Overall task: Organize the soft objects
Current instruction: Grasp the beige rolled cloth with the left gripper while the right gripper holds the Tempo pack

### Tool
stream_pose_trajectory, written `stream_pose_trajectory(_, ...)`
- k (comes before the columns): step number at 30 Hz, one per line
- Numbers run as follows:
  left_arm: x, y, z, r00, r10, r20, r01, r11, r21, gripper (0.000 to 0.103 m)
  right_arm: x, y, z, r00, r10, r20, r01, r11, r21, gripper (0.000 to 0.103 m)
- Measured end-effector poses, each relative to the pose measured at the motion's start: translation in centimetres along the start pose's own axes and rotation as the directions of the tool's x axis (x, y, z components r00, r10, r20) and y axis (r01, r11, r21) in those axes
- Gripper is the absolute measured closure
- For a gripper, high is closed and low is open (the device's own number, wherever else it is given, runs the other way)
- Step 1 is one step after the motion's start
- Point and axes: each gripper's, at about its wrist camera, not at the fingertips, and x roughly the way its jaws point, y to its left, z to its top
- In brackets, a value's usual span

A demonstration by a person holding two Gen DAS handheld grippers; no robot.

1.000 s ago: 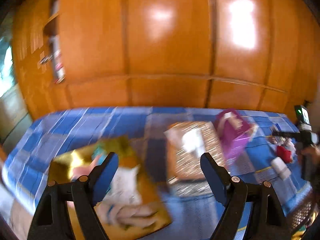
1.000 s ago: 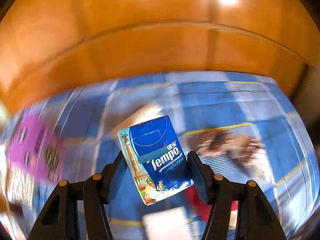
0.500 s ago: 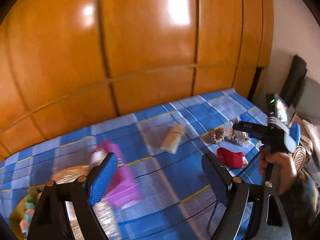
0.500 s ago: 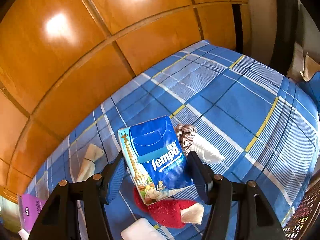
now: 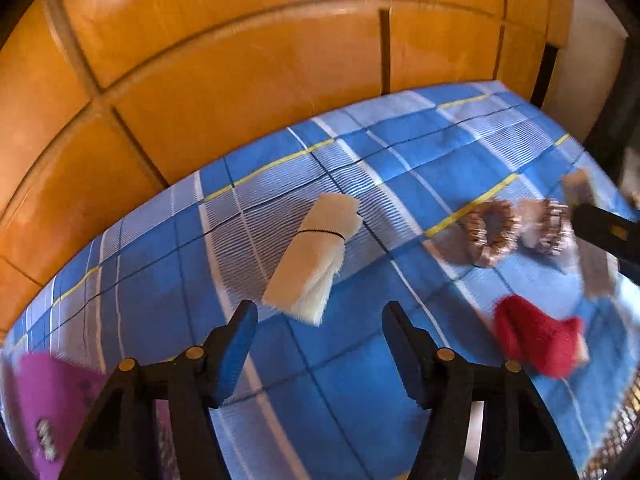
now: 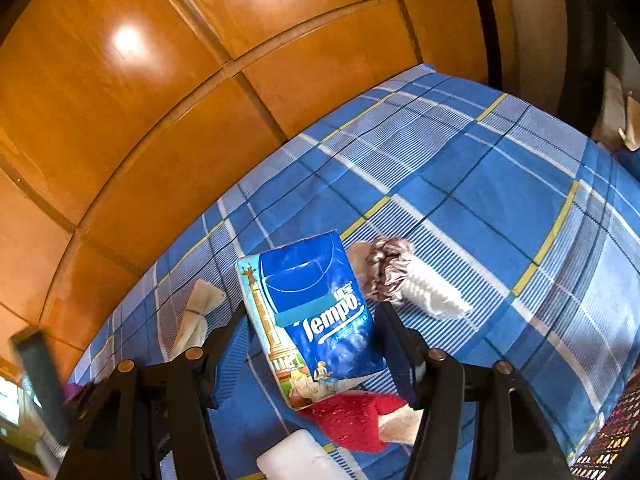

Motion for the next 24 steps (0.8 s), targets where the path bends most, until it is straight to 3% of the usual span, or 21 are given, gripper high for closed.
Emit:
stream_pose_trajectory(8, 5.0, -0.2, 3.1, 0.996, 0.082, -0.031, -0.081, 0.997, 0.018, 0.037, 0.1, 0.5, -0.2, 0.999, 0.033, -0.014, -0.033, 0.999, -0.018, 0.041)
stream_pose_trajectory(11, 7.1, -0.1, 2.9, 0.993, 0.062, -0.102, -0.061, 0.998, 0.009, 0.040, 0.2, 0.8, -0.3, 0.999, 0.040, -0.020, -0.041, 0.999, -0.032, 0.041)
stream_pose_trajectory(13, 7.1, 0.3, 2.7, 0.995, 0.007, -0.097, -0.011, 0.999, -0.044, 0.057, 0.2, 1.1, -0.4, 0.999, 0.040, -0.016, -0.041, 0.998, -0.051, 0.041)
stream_pose_trajectory(15, 6.7, 0.0, 2.4, 0.996, 0.007, -0.091, -0.009, 1.000, -0.026, 0.066, 0.2, 1.6, -0.5, 0.999, 0.033, -0.010, -0.034, 0.997, -0.076, 0.041)
stream_pose_trajectory(20, 6.1, 0.4, 1.1, 0.990, -0.051, -0.129, 0.042, 0.997, -0.072, 0.069, 0.4, 1.6, -0.7, 1.000, 0.015, -0.021, -0.017, 0.997, -0.081, 0.041)
stream_pose_trajectory(24, 5.1, 2.3, 1.9, 0.981, -0.116, -0.159, 0.083, 0.977, -0.197, 0.070, 0.7, 1.3, -0.9, 0.999, 0.007, -0.035, -0.010, 0.997, -0.082, 0.041)
